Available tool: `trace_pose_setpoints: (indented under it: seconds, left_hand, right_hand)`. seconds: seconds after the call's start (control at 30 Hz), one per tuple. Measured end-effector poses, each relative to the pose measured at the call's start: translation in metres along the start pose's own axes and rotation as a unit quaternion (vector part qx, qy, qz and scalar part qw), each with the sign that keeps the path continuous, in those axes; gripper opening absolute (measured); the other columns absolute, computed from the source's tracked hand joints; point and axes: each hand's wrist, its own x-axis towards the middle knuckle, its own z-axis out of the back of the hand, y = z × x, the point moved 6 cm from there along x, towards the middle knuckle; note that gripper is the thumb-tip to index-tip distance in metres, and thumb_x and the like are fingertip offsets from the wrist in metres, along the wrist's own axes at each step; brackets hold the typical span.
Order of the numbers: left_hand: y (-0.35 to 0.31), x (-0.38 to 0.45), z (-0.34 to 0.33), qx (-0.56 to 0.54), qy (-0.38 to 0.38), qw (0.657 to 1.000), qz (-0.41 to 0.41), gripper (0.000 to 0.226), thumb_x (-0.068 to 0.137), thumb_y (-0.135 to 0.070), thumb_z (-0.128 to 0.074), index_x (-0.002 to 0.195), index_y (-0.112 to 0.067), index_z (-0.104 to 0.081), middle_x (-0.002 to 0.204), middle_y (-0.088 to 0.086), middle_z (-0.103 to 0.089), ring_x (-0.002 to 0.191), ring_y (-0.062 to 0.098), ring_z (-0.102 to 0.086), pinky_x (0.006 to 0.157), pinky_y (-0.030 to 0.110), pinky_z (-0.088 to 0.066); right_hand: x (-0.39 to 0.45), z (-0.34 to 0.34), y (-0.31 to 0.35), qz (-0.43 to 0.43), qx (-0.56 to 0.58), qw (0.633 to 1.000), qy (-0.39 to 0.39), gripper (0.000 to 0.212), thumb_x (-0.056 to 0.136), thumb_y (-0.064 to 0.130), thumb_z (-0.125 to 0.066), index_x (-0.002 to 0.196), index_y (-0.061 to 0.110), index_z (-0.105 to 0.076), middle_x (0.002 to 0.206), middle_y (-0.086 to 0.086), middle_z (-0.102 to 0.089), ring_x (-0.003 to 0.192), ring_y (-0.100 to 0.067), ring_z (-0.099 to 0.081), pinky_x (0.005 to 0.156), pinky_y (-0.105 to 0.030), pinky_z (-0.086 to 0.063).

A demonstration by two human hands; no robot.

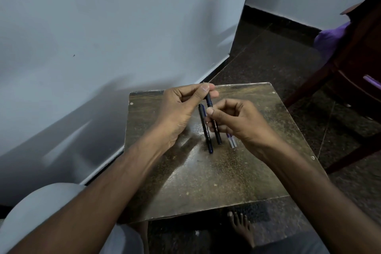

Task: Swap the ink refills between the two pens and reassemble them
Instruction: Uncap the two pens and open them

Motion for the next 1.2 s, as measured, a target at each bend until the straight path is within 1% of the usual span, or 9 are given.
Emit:
trace_pose_setpoints:
  seconds: [0.13, 0.27, 0.4, 0.67, 0.77, 0.87, 0.97, 1.07, 1.2]
  left_hand:
    - [0.003, 0.0, -0.001, -0.012, -0.008, 1.0, 0.015, 0.019, 0.102, -0.02, -0.075, 0.115, -0.009, -0.084, 0.105, 0.005, -0.086, 0.1, 0.01, -0.082, 0.079, 0.014, -0.061]
    - [0.002, 0.001, 0.004, 0.004, -0.021, 1.0, 0.022, 0.022, 0.104, -0.022, -0.073, 0.117, -0.008, -0.083, 0.106, 0.003, -0.086, 0.09, 0.005, -0.08, 0.075, 0.012, -0.059]
    - [0.001, -0.001, 0.0, 0.002, -0.018, 1.0, 0.02, 0.022, 0.102, -0.018, -0.074, 0.117, -0.005, -0.082, 0.103, 0.004, -0.087, 0.099, 0.006, -0.082, 0.077, 0.01, -0.059]
    - [0.0, 0.003, 0.008, 0.01, -0.044, 0.999, 0.019, 0.017, 0.097, -0.026, -0.08, 0.105, -0.012, -0.086, 0.101, 0.004, -0.087, 0.096, 0.01, -0.082, 0.081, 0.015, -0.06]
    - [0.002, 0.005, 0.01, 0.051, -0.054, 0.997, 0.02, 0.022, 0.087, -0.037, -0.089, 0.091, -0.015, -0.087, 0.091, 0.005, -0.086, 0.099, 0.006, -0.081, 0.084, 0.011, -0.057]
    - [0.006, 0.006, 0.016, 0.102, -0.094, 0.989, 0.04, 0.039, 0.075, -0.064, -0.089, 0.074, -0.025, -0.081, 0.073, -0.001, -0.077, 0.071, -0.002, -0.07, 0.07, 0.015, -0.054]
    - [0.011, 0.007, 0.009, 0.126, -0.021, 0.989, 0.079, 0.053, 0.089, -0.082, -0.059, 0.097, -0.036, -0.085, 0.101, -0.015, -0.084, 0.091, -0.003, -0.074, 0.082, 0.034, -0.044]
    - [0.007, 0.007, 0.001, 0.108, 0.058, 0.99, 0.073, 0.035, 0.109, -0.051, -0.053, 0.123, -0.035, -0.08, 0.119, -0.015, -0.083, 0.116, 0.001, -0.074, 0.089, 0.038, -0.045]
    - [0.006, 0.007, 0.008, 0.119, -0.002, 0.992, 0.028, 0.016, 0.095, -0.024, -0.083, 0.111, -0.022, -0.084, 0.098, -0.006, -0.087, 0.097, 0.002, -0.081, 0.083, 0.012, -0.056]
  right_hand:
    - [0.003, 0.002, -0.003, -0.021, 0.0, 1.0, -0.019, 0.042, 0.089, 0.036, -0.083, 0.114, 0.004, -0.072, 0.098, -0.008, -0.082, 0.089, -0.021, -0.077, 0.091, -0.045, -0.064]
    - [0.001, -0.007, -0.003, -0.029, 0.044, 0.998, 0.024, 0.03, 0.109, 0.024, -0.063, 0.119, -0.001, -0.076, 0.107, -0.014, -0.08, 0.092, -0.021, -0.074, 0.085, -0.033, -0.064]
    - [0.002, -0.002, -0.007, -0.039, 0.041, 0.997, -0.052, 0.018, 0.091, 0.018, -0.084, 0.1, 0.005, -0.074, 0.095, -0.012, -0.074, 0.092, -0.025, -0.07, 0.094, -0.047, -0.061]
    - [-0.002, -0.013, -0.009, -0.071, 0.123, 0.989, 0.041, 0.03, 0.108, 0.023, -0.061, 0.113, -0.001, -0.078, 0.097, -0.013, -0.079, 0.08, -0.018, -0.075, 0.076, -0.03, -0.066]
    - [0.0, -0.01, -0.008, -0.046, 0.078, 0.996, 0.01, 0.021, 0.088, 0.026, -0.083, 0.096, 0.007, -0.079, 0.088, -0.009, -0.079, 0.078, -0.016, -0.075, 0.073, -0.028, -0.064]
    - [0.0, -0.011, -0.009, -0.037, 0.029, 0.999, -0.01, 0.024, 0.082, 0.029, -0.089, 0.093, 0.012, -0.077, 0.086, -0.008, -0.079, 0.078, -0.016, -0.075, 0.076, -0.031, -0.064]
    - [0.002, -0.011, -0.008, -0.026, 0.044, 0.998, -0.024, 0.017, 0.09, 0.023, -0.085, 0.093, 0.011, -0.074, 0.086, -0.009, -0.077, 0.077, -0.018, -0.074, 0.079, -0.036, -0.064]
    - [0.003, -0.004, -0.006, -0.023, 0.056, 0.997, -0.048, 0.012, 0.095, 0.016, -0.081, 0.096, 0.008, -0.072, 0.085, -0.007, -0.077, 0.074, -0.015, -0.074, 0.07, -0.029, -0.064]
    - [0.002, -0.003, -0.005, -0.009, -0.01, 0.999, -0.048, 0.01, 0.092, 0.017, -0.085, 0.097, 0.022, -0.078, 0.086, -0.013, -0.074, 0.079, -0.016, -0.074, 0.073, -0.033, -0.062]
